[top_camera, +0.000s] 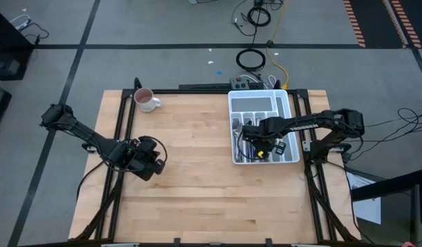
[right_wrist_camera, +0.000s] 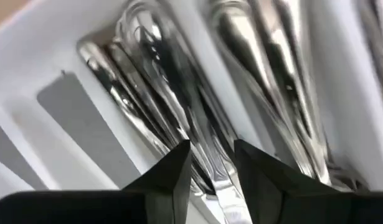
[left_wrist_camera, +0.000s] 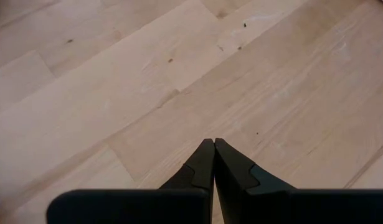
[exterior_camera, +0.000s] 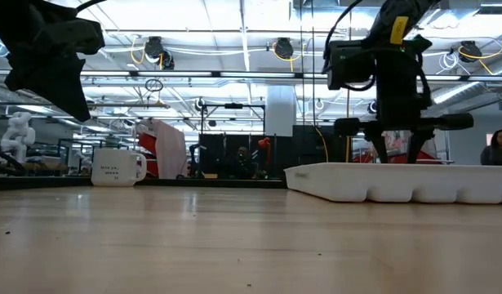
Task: Sort silverware
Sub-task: Put the silver table knife into the silverware tray, then return to Home Position
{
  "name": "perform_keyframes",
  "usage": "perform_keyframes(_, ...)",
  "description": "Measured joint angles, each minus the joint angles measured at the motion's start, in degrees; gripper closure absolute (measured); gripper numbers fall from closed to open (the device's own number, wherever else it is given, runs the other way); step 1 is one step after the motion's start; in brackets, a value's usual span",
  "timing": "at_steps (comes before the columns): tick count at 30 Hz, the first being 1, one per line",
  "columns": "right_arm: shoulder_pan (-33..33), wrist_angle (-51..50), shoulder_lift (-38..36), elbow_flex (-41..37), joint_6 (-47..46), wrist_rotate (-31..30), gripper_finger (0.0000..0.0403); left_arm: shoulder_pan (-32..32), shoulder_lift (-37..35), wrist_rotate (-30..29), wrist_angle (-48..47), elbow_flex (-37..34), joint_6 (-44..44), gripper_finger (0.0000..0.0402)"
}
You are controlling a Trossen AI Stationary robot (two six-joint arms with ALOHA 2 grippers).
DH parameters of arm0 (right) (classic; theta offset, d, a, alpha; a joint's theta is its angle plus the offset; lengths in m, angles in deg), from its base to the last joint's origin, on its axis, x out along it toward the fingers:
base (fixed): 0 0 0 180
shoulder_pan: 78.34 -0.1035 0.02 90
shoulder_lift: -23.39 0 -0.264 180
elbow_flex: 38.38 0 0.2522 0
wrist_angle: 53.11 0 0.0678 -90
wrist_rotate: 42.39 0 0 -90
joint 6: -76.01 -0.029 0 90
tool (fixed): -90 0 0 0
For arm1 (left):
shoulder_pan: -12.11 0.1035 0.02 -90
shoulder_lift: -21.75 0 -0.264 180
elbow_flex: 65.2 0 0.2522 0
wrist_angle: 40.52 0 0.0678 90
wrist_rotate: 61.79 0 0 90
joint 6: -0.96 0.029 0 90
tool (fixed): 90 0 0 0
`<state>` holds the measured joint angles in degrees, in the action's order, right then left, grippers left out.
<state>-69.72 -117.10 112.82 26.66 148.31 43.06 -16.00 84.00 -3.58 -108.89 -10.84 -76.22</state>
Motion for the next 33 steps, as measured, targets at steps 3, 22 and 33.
perform_keyframes(3, 0.0, -1.4, 0.0, 2.4, -4.9, -0.1, 0.0283, 0.0, 0.0, 0.0, 0.1, 0.0, -0.4, 0.0386)
perform_keyframes(22, 0.0, -20.1, -3.9, 34.7, -45.2, 25.7, 0.0286, 0.0, -1.0, -9.6, 9.9, 9.4, 21.0, 0.0386)
perform_keyframes(33, -3.9, -17.9, -36.6, 26.6, -64.9, 28.5, 0.0287, 0.0, -7.9, -21.3, 16.4, 23.5, 47.6, 0.0386)
